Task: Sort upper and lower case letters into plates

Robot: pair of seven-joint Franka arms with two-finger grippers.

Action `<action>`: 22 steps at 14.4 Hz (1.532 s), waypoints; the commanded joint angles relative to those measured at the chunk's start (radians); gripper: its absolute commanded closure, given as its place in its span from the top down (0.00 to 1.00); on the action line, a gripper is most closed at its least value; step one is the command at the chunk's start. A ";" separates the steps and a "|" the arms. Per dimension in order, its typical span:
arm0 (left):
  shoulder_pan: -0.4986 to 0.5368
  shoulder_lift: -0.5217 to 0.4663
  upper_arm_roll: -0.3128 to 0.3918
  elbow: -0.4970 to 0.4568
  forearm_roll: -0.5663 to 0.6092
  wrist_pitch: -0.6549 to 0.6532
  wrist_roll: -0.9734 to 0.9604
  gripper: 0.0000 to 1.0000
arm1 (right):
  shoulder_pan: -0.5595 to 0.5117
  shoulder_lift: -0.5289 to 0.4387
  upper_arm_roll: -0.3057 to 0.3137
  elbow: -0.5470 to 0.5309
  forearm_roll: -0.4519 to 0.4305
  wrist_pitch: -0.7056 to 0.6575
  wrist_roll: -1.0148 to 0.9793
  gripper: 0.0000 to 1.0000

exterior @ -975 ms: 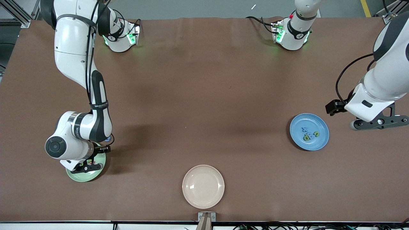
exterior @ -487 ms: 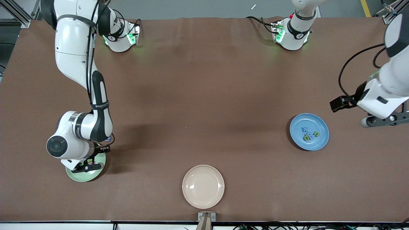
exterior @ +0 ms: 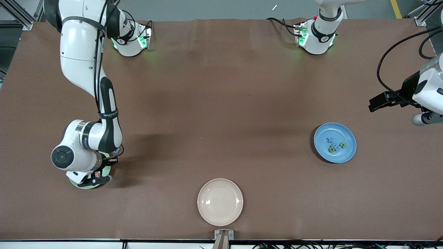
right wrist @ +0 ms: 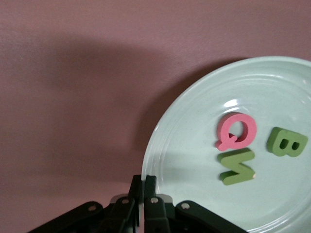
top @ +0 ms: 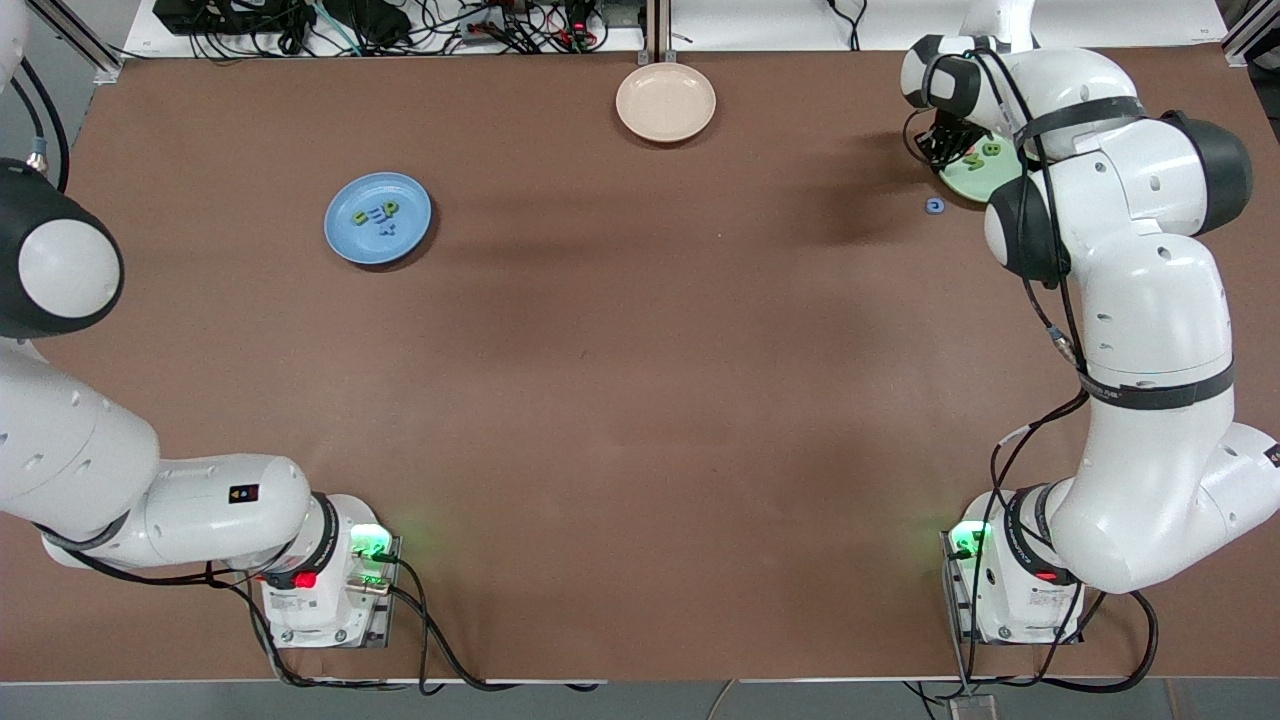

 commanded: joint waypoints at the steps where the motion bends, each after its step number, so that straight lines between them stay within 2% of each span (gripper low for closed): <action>1: -0.046 -0.170 0.055 -0.215 -0.023 0.108 0.022 1.00 | -0.039 -0.034 -0.012 -0.032 -0.002 0.005 -0.147 0.00; 3: -0.052 -0.228 0.052 -0.294 -0.023 0.148 0.022 1.00 | -0.067 -0.035 -0.012 -0.032 0.000 0.003 -0.219 0.00; 5: -0.051 -0.227 0.044 -0.282 -0.022 0.145 0.028 1.00 | -0.082 -0.037 -0.012 -0.034 0.000 -0.003 -0.259 0.01; 6: -0.049 -0.215 0.044 -0.253 -0.019 0.143 0.038 1.00 | -0.084 -0.037 -0.012 -0.034 0.004 -0.017 -0.255 0.09; 7: -0.049 -0.196 0.046 -0.218 -0.019 0.134 0.042 1.00 | -0.072 -0.037 -0.012 -0.032 0.007 -0.024 -0.229 0.41; 8: -0.049 -0.186 0.046 -0.193 -0.011 0.102 0.043 1.00 | -0.061 -0.038 -0.012 -0.032 0.006 -0.032 -0.173 0.65; 10: -0.051 -0.176 0.046 -0.171 -0.005 0.070 0.043 1.00 | -0.021 -0.054 -0.015 -0.029 0.007 -0.092 -0.103 0.80; 13: -0.049 -0.170 0.046 -0.164 -0.006 0.064 0.060 1.00 | 0.016 -0.068 -0.014 -0.041 0.007 -0.124 0.027 0.80; 19: -0.048 -0.158 0.046 -0.164 -0.006 0.064 0.068 1.00 | 0.040 -0.068 -0.011 -0.124 0.029 -0.112 0.029 0.80; 22: -0.045 -0.156 0.046 -0.164 -0.006 0.064 0.069 1.00 | 0.044 -0.063 -0.009 -0.153 0.096 -0.106 0.029 0.80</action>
